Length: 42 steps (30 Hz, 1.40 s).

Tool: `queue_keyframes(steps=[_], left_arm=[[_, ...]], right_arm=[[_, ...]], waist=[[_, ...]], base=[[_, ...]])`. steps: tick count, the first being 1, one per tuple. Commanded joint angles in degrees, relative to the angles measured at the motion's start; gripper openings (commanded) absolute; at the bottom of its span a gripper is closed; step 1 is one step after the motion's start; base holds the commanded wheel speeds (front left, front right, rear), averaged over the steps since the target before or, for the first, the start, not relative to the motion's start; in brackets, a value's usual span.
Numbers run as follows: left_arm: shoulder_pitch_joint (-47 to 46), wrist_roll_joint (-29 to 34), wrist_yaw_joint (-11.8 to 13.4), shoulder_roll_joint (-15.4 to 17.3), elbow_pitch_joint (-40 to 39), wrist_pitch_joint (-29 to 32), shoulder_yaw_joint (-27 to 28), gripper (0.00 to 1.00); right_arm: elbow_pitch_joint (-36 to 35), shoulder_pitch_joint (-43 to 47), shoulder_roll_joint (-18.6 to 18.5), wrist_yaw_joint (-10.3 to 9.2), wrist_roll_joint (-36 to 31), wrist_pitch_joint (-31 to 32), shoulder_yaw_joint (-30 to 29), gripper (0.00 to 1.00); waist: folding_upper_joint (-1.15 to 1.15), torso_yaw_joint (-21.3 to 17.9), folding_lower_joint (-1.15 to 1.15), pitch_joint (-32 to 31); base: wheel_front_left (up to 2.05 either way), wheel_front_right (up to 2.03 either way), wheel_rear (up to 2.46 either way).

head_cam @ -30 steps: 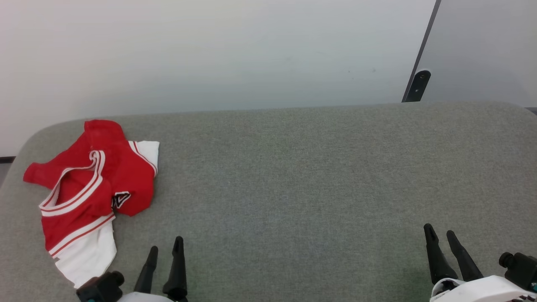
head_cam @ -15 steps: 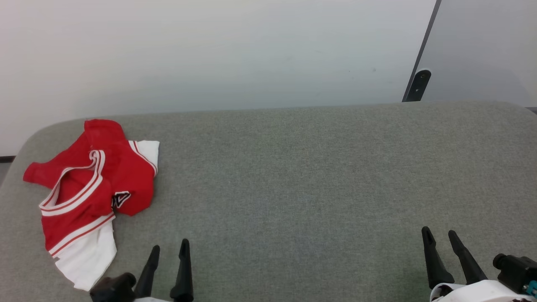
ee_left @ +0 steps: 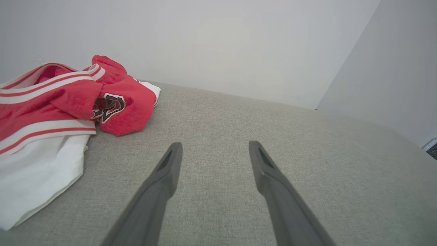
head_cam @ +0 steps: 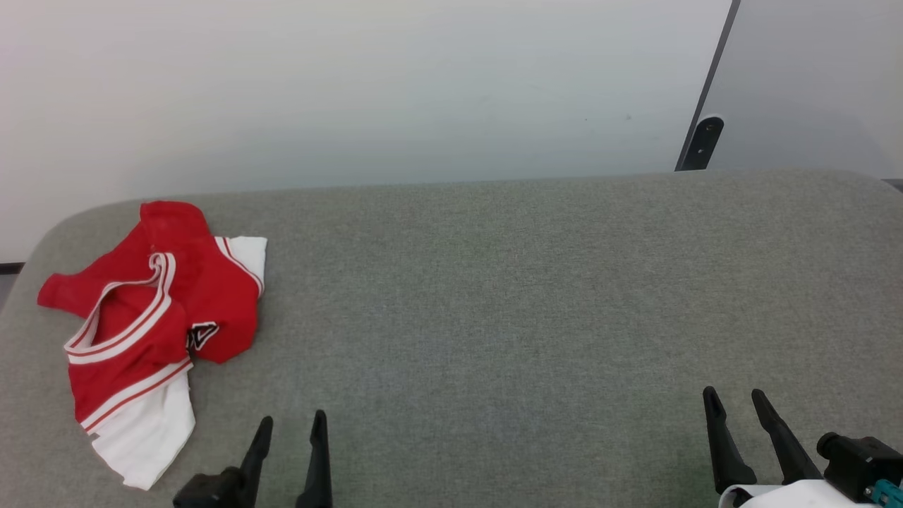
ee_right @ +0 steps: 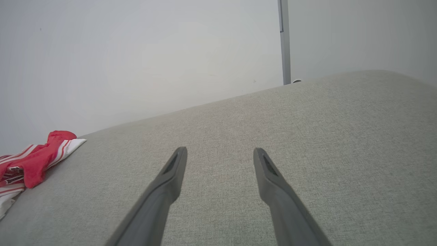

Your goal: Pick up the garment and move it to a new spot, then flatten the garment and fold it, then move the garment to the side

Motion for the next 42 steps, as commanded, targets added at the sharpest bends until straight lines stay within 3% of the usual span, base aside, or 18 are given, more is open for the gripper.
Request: queue_keyframes(steps=[1, 12, 42], left_arm=[[0.2, 1.3, 0.3, 0.3, -0.5, -0.5, -0.1, 1.00], [1.0, 6.7, 0.6, 0.3, -0.2, -1.9, -0.8, 1.00], [1.7, 9.7, -2.8, -1.2, 2.0, -4.0, 2.0, 1.00]], right_arm=[[-0.6, 0.4, 0.1, -0.04, -1.1, -0.4, 0.0, 1.00], [-1.0, 1.4, 0.5, -0.05, -6.0, -1.8, -0.3, 1.00], [-0.5, 2.9, 1.1, -0.06, -10.3, -4.9, -0.1, 1.00]], waist=[[0.00, 0.0, 0.00, 0.0], [0.00, 0.1, 0.00, 0.0], [0.00, 0.6, 0.00, -0.1]], base=[[0.00, 0.00, 0.00], [0.00, 0.00, 0.00], [0.00, 0.00, 0.00]])
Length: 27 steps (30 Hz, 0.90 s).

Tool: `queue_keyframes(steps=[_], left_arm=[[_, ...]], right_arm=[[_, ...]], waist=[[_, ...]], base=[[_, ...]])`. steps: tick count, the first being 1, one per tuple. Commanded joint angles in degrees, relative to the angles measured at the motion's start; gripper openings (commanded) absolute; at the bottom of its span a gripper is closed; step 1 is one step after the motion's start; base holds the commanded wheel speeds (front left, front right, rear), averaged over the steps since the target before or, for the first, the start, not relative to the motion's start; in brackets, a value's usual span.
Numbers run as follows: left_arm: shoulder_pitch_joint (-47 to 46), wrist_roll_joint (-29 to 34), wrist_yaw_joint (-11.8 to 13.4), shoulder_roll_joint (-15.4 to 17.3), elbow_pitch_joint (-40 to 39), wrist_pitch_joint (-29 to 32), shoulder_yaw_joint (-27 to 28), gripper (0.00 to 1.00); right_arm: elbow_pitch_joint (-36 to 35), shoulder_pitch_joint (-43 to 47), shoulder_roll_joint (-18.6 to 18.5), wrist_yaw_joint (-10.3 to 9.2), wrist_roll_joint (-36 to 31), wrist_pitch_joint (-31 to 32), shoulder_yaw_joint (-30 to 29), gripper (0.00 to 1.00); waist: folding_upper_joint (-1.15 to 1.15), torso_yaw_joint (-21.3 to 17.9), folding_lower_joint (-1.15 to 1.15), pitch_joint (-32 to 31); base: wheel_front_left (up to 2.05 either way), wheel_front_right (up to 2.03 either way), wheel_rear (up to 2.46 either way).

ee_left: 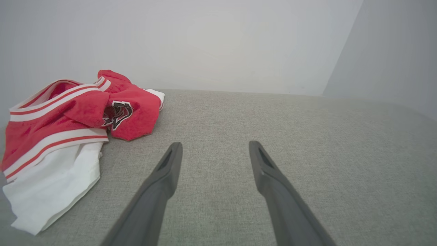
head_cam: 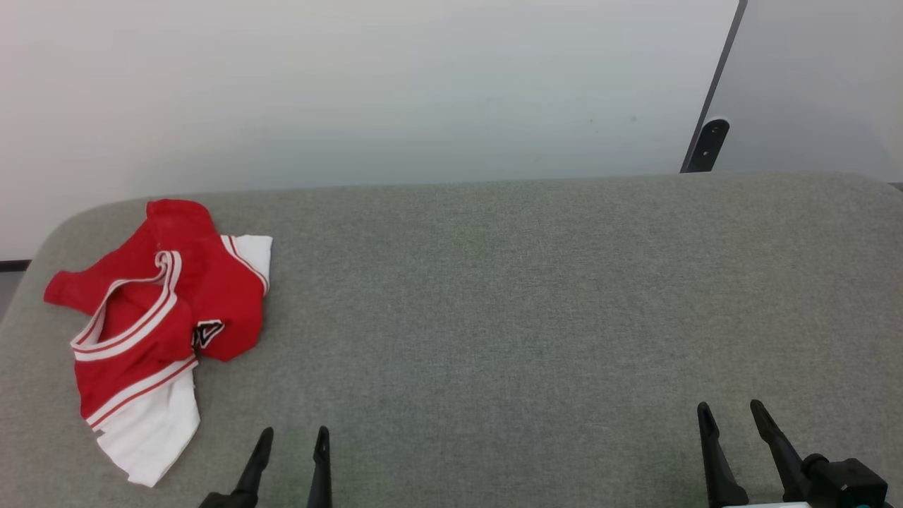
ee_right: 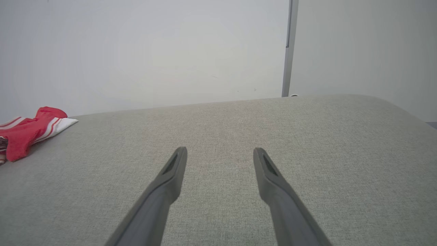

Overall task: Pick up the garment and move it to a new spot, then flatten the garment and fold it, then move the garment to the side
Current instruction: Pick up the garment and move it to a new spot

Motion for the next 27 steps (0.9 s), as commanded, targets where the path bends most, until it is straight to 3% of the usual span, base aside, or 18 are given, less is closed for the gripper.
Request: queue_keyframes(steps=[1, 9, 14, 27], left_arm=[[0.3, 0.0, -0.3, -0.1, 0.1, 0.0, 0.2, 1.00], [0.5, -0.7, -0.6, -0.1, 0.4, 0.0, 0.4, 1.00], [-0.5, -2.4, 0.2, -0.1, 0.7, 0.0, 0.4, 1.00], [-1.1, -5.8, 3.0, -0.1, 0.6, 0.0, -0.7, 1.00]], right_arm=[[0.2, 0.6, 0.2, -0.06, 0.3, -0.4, -0.1, 1.00], [0.5, 0.6, 0.2, -0.06, 1.0, -0.6, -0.1, 1.00], [0.1, -0.7, 0.2, -0.06, 1.2, -0.3, 1.2, 1.00], [-1.4, -3.9, -2.6, -0.06, 0.5, 2.4, 5.5, 1.00]], waist=[[0.00, 0.1, 0.00, 0.0], [0.00, 0.7, 0.00, -0.1], [0.00, 3.1, 0.00, 0.5], [0.00, 19.2, 0.00, 2.8]], base=[[0.00, 0.00, 0.00], [0.00, 0.00, 0.00], [0.00, 0.00, 0.00], [0.00, 0.00, 0.00]])
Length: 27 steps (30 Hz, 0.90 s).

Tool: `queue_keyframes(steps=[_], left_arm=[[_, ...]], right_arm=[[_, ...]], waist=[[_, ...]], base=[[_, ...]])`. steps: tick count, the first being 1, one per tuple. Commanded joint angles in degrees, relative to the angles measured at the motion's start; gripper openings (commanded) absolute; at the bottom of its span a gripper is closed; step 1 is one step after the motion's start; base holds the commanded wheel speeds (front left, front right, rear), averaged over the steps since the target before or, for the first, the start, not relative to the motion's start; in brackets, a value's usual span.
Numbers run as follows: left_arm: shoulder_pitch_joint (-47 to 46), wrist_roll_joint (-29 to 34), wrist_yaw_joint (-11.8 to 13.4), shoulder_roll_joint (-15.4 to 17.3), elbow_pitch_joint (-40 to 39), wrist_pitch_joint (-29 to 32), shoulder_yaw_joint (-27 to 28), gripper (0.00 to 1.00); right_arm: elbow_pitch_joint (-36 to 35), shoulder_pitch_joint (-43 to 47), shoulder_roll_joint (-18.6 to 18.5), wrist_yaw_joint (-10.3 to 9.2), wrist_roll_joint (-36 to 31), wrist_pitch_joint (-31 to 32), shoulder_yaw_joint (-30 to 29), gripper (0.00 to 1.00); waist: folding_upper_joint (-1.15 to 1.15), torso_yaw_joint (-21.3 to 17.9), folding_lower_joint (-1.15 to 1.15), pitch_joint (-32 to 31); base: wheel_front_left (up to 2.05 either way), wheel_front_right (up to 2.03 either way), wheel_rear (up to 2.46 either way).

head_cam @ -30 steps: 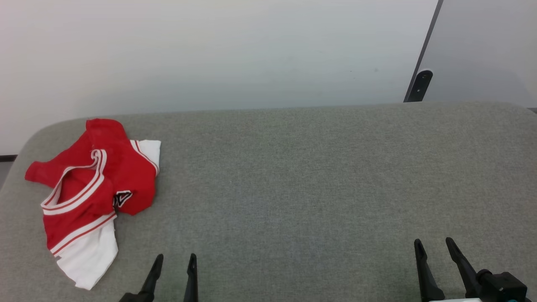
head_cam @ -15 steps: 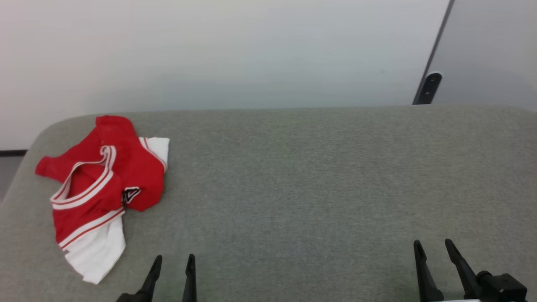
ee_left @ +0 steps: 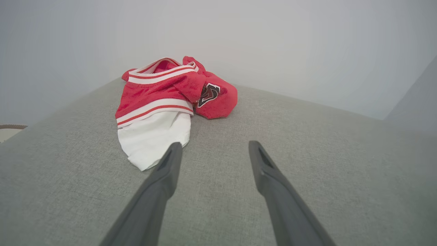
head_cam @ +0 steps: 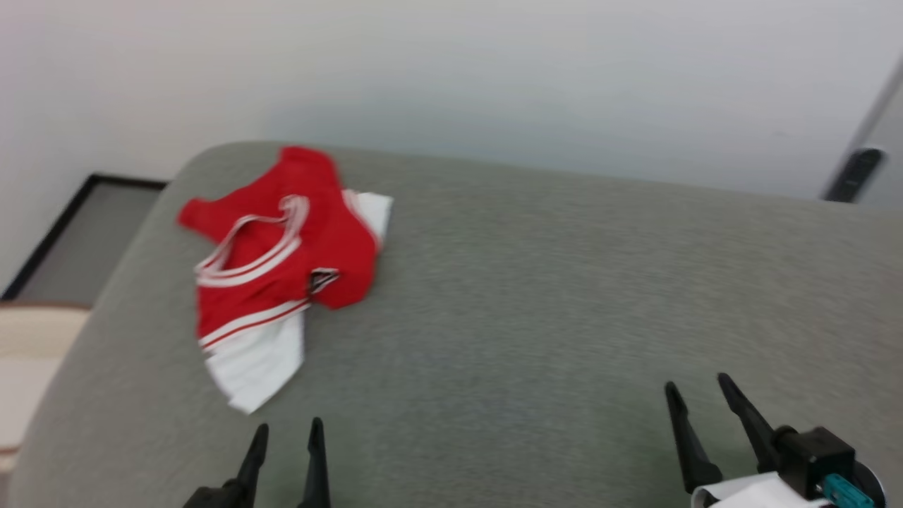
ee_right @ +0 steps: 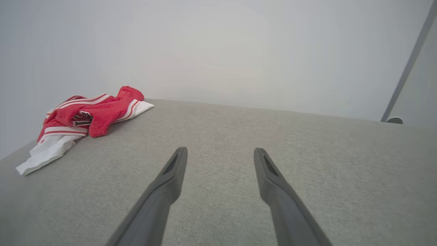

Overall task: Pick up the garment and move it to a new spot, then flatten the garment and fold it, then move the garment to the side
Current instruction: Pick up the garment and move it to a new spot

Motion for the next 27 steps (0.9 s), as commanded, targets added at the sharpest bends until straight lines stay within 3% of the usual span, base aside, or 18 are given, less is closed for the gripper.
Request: queue_keyframes(steps=[1, 8, 20, 27], left_arm=[[0.3, -0.6, 0.7, 0.0, 0.0, 0.0, 0.2, 1.00], [1.5, -3.0, 3.2, 0.0, -1.1, 0.0, 0.5, 1.00], [6.2, -7.8, 8.9, 0.0, -8.0, 0.0, 2.9, 1.00], [6.5, -7.5, 9.3, 0.0, -9.6, 0.0, 2.2, 1.00]], right_arm=[[-0.4, -1.2, -0.7, -0.06, 0.1, 0.4, 1.1, 1.00], [0.0, -3.3, -1.7, -0.06, 0.8, 1.7, 4.7, 1.00], [5.4, -13.7, -4.6, -0.06, 4.9, 2.2, 18.1, 1.00], [8.2, -15.7, -5.1, -0.06, 6.8, 0.8, 20.4, 1.00]], waist=[[0.00, 8.3, 0.00, 1.4], [0.00, 16.6, 0.00, 1.5], [0.00, 18.2, 0.00, 3.6], [0.00, 18.0, 0.00, 3.4]], base=[[0.00, 0.00, 0.00], [0.00, 0.00, 0.00], [0.00, 0.00, 0.00], [0.00, 0.00, 0.00]])
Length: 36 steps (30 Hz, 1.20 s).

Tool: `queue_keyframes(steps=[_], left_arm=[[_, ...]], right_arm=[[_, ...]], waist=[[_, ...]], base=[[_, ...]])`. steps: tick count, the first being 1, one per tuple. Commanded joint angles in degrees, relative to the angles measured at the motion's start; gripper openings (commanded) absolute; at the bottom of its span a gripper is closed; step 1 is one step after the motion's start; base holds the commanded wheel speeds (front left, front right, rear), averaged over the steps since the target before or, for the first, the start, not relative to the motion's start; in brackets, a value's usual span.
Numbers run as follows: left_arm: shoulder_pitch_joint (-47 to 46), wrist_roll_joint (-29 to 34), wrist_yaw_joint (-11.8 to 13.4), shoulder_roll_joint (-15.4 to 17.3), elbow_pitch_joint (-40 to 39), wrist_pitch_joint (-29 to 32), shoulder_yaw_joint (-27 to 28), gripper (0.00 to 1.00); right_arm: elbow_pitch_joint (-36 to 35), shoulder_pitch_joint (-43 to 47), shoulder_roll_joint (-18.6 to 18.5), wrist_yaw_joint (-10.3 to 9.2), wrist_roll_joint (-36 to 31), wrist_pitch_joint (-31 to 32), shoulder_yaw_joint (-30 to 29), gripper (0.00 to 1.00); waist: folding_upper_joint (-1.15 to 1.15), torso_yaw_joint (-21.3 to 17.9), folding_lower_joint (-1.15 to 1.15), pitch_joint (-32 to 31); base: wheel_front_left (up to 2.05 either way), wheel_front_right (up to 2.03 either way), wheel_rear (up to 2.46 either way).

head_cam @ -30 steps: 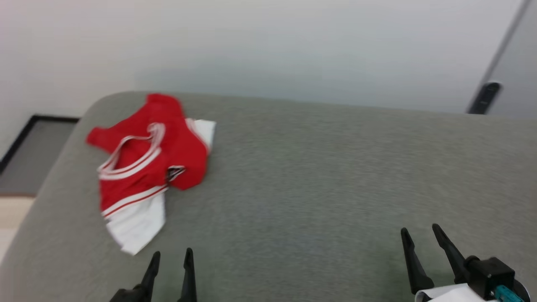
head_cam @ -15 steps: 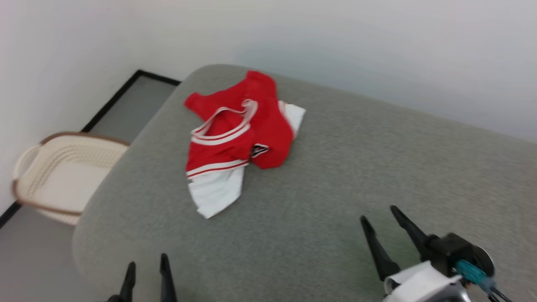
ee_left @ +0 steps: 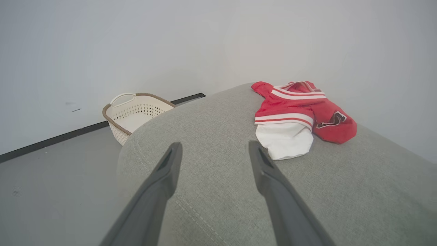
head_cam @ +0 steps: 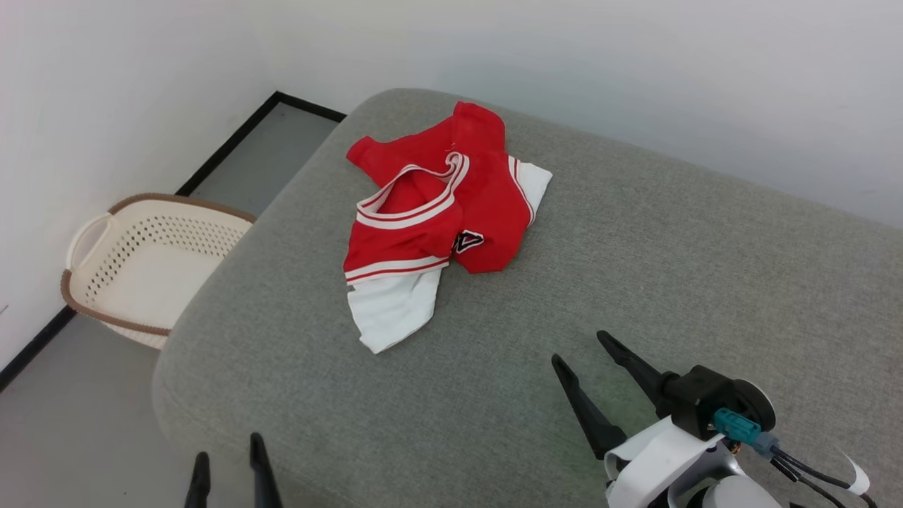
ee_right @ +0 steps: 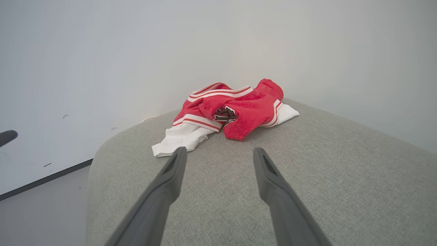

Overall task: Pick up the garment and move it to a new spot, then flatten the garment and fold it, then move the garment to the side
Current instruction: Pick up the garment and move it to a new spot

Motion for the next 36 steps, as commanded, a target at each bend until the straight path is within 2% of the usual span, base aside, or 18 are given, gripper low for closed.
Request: queue_keyframes(steps=[1, 5, 7, 10, 15, 18, 20, 24, 27, 29, 32, 36], left_arm=[[-0.5, 0.0, -0.4, 0.0, -0.4, 0.0, -0.1, 1.00], [-3.9, 2.9, -3.5, 0.0, 0.0, 0.0, -0.4, 1.00], [-7.2, 4.6, -5.8, 0.4, 0.8, 0.0, -0.2, 1.00], [-14.5, 7.2, -10.0, 2.6, 3.2, 0.0, -0.9, 1.00], [-29.8, 9.5, -13.9, 8.1, 7.6, 0.0, 0.3, 1.00], [-39.4, 7.9, -15.4, 11.1, 12.1, 0.0, 1.3, 1.00], [-45.7, 7.8, -16.1, 14.1, 16.0, 0.2, 1.3, 1.00], [-57.0, 3.8, -16.9, 17.3, 27.4, 2.4, 0.2, 1.00], [-62.7, 0.9, -17.1, 20.1, 36.1, 6.2, -3.8, 1.00], [-65.3, -3.7, -17.1, 21.0, 41.2, 10.7, -7.0, 1.00], [-67.8, -8.5, -17.1, 24.4, 46.9, 17.0, -12.3, 1.00], [-68.2, -15.4, -17.1, 26.2, 51.9, 28.0, -18.9, 1.00]], right_arm=[[0.4, -0.4, -0.2, -0.06, 0.5, -0.5, -0.1, 1.00], [1.0, 1.1, 0.1, -0.06, 0.5, -1.2, -1.6, 1.00], [0.6, 2.0, 0.4, -0.06, 0.0, -1.6, -2.8, 1.00], [-0.5, 4.0, 0.9, -0.06, -1.2, -1.7, -5.2, 1.00], [-3.8, 4.2, 1.8, -0.06, -3.9, -0.4, -6.1, 1.00], [-5.1, 3.3, 2.1, -0.06, -4.9, -0.3, -6.3, 1.00], [-5.6, 2.4, 2.5, -0.06, -5.2, -0.5, -6.0, 1.00], [-5.7, 1.3, 3.1, -0.06, -5.6, -1.5, -6.2, 1.00], [-5.3, 0.5, 3.8, -0.06, -5.6, -2.4, -6.3, 1.00], [-4.8, 0.1, 4.1, -0.06, -5.6, -2.9, -6.0, 1.00], [-4.1, -0.5, 4.5, -0.06, -5.6, -3.6, -5.5, 1.00], [-3.3, -1.0, 4.8, -0.06, -5.8, -4.3, -5.3, 1.00]], waist=[[0.00, -0.1, 0.00, 0.0], [0.00, -0.6, 0.00, -0.1], [0.00, -0.9, 0.00, 0.0], [0.00, -1.5, 0.00, 0.5], [0.00, -7.8, 0.00, 4.4], [0.00, -12.0, 0.00, 7.0], [0.00, -14.7, 0.00, 8.5], [0.00, -19.3, 0.00, 11.3], [0.00, -22.0, 0.00, 12.8], [0.00, -23.3, 0.00, 13.4], [0.00, -24.9, 0.00, 13.8], [0.00, -26.0, 0.00, 13.7]], base=[[0.00, 0.00, 0.00], [0.00, 0.00, 0.00], [0.00, 0.00, 0.00], [0.00, 0.00, 0.00], [0.00, 0.00, 0.00], [0.00, 0.00, 0.00], [0.00, 0.00, 0.00], [0.00, 0.00, 0.00], [0.00, 0.00, 0.00], [0.00, 0.00, 0.00], [0.00, 0.00, 0.00], [0.00, 0.00, 0.00]])
